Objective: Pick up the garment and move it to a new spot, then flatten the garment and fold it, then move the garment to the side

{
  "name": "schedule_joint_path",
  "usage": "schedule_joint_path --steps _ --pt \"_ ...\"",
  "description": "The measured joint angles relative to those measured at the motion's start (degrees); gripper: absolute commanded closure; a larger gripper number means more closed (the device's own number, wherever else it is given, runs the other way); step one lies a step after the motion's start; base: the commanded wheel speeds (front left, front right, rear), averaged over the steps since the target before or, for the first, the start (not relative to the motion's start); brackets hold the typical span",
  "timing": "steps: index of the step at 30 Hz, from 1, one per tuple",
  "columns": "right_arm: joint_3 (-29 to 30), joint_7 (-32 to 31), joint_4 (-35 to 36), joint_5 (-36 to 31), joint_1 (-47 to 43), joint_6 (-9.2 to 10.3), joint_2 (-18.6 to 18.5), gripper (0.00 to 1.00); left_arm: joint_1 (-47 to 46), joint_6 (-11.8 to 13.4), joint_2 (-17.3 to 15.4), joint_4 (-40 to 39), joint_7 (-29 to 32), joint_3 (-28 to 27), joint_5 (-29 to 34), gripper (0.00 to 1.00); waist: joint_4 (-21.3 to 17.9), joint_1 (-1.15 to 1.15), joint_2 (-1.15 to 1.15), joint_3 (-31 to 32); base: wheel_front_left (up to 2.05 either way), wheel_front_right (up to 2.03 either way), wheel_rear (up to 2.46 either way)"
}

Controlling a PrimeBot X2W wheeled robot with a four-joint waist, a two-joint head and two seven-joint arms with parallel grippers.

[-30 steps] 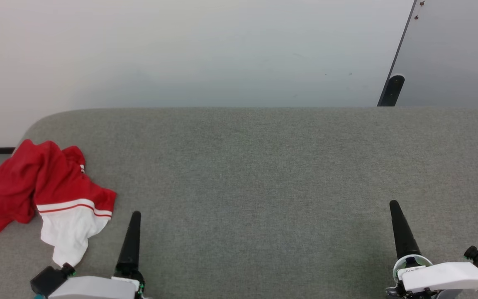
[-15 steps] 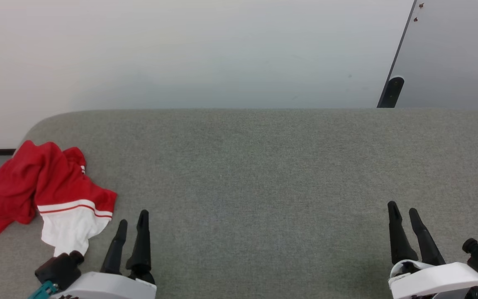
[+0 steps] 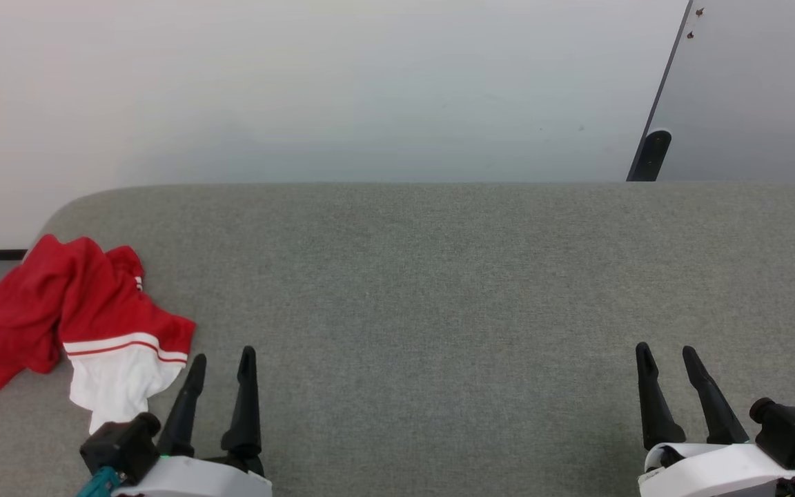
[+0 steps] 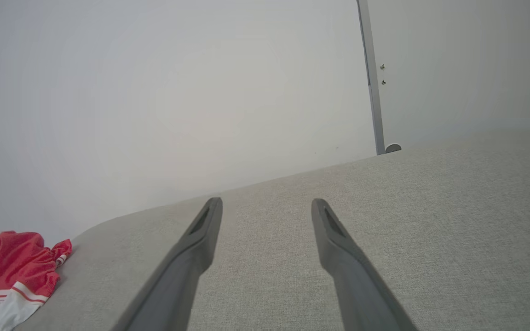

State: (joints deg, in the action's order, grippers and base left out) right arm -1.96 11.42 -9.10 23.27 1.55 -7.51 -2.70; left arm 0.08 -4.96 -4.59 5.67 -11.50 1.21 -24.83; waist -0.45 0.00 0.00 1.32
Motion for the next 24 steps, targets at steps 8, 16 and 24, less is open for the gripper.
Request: schedule_joint_path --steps 8,16,24 --pt "0.3 1.0 -0.7 -4.8 0.0 0.00 0.0 0.00 0.4 -0.5 0.7 -1.1 -0.9 -0.9 5.5 0.00 0.1 0.00 0.00 0.1 0.00 0.00 0.00" --pt "0.0 1.8 -0.8 -8.3 0.0 0.00 -0.1 0.00 0.6 -1.2 1.1 -1.8 -1.7 -1.6 9.5 0.00 0.0 0.00 0.00 0.2 0.00 0.00 0.00" --pt "-0.3 2.7 -0.6 -12.2 0.0 0.00 -0.1 0.00 1.0 -1.7 1.4 -2.2 -2.7 -2.1 13.8 0.00 0.1 0.00 0.00 0.3 0.00 0.00 0.00"
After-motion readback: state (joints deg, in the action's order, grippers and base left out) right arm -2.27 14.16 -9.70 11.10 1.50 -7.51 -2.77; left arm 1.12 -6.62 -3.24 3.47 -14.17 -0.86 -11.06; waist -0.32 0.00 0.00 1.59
